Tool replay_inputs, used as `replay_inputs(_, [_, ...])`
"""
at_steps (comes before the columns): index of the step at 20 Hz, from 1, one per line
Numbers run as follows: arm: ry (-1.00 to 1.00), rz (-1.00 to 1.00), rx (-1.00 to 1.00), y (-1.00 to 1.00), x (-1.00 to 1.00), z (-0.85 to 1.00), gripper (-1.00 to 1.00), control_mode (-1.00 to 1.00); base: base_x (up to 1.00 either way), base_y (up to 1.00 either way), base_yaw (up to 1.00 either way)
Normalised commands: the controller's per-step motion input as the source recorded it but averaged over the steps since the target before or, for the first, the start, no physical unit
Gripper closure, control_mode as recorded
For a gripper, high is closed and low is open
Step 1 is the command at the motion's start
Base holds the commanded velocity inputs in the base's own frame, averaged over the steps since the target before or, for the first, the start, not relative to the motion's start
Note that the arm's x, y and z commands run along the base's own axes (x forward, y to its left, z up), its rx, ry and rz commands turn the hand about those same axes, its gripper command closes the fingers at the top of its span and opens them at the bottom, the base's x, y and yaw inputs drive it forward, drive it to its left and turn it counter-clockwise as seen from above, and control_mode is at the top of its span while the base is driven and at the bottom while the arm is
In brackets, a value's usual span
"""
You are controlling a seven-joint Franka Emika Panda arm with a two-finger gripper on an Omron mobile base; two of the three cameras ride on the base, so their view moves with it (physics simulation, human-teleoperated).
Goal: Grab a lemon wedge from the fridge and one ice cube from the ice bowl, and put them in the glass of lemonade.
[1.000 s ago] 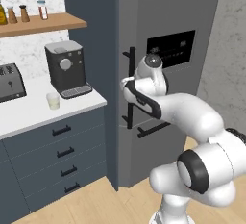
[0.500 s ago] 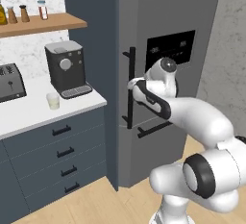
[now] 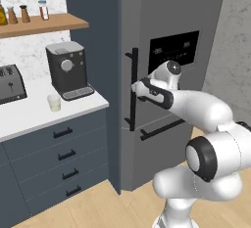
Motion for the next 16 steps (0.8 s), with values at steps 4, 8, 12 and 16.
replay_inputs(4, [-0.04, 0.01, 0.00, 0.25, 0.53, -0.46, -1.00, -1.00, 0.00, 0.00, 0.00])
replay_inputs(8, [0.00, 0.00, 0.00, 0.04, 0.57, -0.06, -1.00, -1.00, 0.00, 0.00, 0.00])
replay_inputs(12, [0.00, 0.00, 0.00, -0.24, 0.17, 0.00, -1.00, -1.00, 0.00, 0.00, 0.00])
replay_inputs(16, [0.01, 0.00, 0.00, -0.09, 0.14, 0.00, -1.00, -1.00, 0.00, 0.00, 0.00])
